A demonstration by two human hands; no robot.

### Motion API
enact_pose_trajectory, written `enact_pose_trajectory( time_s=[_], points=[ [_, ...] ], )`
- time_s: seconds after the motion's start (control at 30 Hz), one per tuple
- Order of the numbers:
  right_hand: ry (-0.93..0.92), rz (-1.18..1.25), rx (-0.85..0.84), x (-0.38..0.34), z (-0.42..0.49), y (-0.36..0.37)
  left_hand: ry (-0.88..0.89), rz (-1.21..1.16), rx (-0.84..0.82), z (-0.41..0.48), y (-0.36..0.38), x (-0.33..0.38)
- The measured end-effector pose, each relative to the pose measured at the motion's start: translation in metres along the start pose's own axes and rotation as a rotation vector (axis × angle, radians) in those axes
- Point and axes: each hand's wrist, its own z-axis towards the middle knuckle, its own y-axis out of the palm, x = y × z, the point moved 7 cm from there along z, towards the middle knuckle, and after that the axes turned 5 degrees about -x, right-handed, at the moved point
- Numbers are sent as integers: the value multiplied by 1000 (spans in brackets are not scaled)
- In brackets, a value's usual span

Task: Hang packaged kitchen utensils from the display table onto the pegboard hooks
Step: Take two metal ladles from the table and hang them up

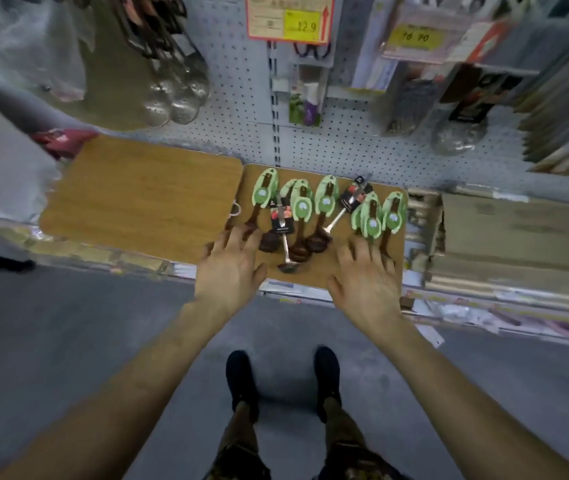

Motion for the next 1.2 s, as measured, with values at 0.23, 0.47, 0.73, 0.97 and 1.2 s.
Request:
enact_pose_trajectory(
  time_s=[0.23, 0.47, 0.73, 0.97, 1.2],
  points=[
    [163, 70, -109, -2, 13, 69, 169, 39, -104, 63, 59, -24],
    [216, 241, -240, 9, 80, 151, 239, 46, -176, 134, 129, -26],
    [348, 413, -195, 76, 224, 216, 269, 42, -174, 242, 206, -4],
    [524, 579, -119, 115, 289, 250, 212, 75, -109, 296, 249, -6],
    [609, 726, 36, 112, 315, 259, 99, -19, 7, 314, 262, -17]
  ],
)
